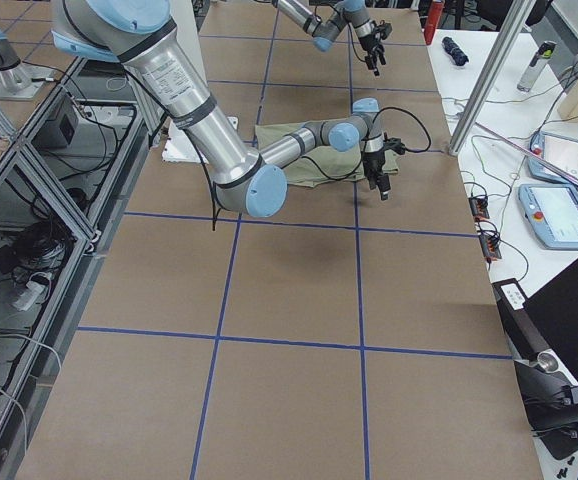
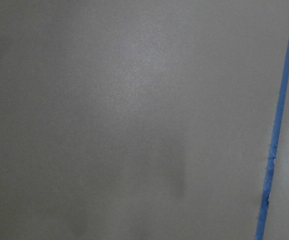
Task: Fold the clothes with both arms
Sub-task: 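Move the right gripper to the shirt's side edge while the left approaches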
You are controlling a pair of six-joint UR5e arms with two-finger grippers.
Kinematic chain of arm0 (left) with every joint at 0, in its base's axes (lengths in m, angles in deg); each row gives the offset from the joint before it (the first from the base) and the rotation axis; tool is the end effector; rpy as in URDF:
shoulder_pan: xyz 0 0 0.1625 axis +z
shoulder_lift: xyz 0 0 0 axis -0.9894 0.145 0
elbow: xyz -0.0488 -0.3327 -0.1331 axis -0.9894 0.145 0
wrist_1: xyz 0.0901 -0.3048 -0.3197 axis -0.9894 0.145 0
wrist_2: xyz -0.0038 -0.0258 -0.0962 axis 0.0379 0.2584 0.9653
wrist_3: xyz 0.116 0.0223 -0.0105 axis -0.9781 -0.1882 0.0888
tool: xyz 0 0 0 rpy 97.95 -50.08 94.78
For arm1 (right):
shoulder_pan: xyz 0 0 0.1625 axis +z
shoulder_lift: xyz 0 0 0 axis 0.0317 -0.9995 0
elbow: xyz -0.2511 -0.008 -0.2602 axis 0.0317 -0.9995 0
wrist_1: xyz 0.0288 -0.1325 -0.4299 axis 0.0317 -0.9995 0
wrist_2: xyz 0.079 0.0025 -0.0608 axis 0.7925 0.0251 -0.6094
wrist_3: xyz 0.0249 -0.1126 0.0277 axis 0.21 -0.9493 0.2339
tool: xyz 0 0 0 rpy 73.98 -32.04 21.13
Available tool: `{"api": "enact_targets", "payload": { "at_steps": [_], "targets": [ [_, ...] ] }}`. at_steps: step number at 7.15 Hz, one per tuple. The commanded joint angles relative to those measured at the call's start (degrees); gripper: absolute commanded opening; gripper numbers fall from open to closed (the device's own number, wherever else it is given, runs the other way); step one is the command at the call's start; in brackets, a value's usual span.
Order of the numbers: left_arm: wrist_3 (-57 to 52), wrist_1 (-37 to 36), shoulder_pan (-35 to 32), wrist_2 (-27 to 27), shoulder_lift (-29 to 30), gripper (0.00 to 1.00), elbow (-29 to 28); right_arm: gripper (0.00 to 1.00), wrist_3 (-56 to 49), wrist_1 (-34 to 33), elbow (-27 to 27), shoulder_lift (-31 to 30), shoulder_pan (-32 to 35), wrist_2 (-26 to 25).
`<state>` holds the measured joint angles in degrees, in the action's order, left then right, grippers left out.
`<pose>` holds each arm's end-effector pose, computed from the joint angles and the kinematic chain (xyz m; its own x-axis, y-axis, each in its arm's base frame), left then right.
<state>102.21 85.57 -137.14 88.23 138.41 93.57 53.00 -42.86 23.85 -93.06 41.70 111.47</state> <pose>0.3391 -0.6632 0.4180 0.6552 0.3766 -0.6549 0.1762 0.7668 0.6172 -0.4839 -0.6311 0.3033 0.8984 -0.2750 0.3425 0.1363 0.9158 0.3778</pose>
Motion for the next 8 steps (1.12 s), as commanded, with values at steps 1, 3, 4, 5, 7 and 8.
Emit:
{"api": "enact_targets", "payload": {
  "at_steps": [1, 3, 4, 5, 7, 8],
  "targets": [
    [11.39, -1.51, -0.16, 7.45, -0.09, 1.00, 5.16, 1.00, 5.52, 8.14, 4.00, -0.93, 0.52, 8.04],
    [20.83, -10.25, 3.07, 7.22, -5.94, 1.00, 20.83, 1.00, 15.34, 8.88, 16.08, -5.83, -1.48, 10.27],
    [24.78, -16.66, 6.05, 6.61, -9.02, 1.00, 30.24, 1.00, 21.66, 8.97, 22.59, -8.73, -3.51, 10.28],
    [30.39, -22.81, 10.43, 3.64, -10.10, 1.00, 37.73, 1.00, 28.51, 9.32, 29.27, -13.02, -5.70, 10.11],
    [47.93, -27.53, 22.11, -4.52, -10.28, 1.00, 45.16, 1.00, 41.01, 25.23, 33.55, -21.11, -9.31, 7.84],
    [54.29, -27.53, 27.47, -8.65, -10.28, 0.92, 45.45, 1.00, 46.37, 25.93, 35.47, -23.24, -13.24, 0.51]
  ]
}}
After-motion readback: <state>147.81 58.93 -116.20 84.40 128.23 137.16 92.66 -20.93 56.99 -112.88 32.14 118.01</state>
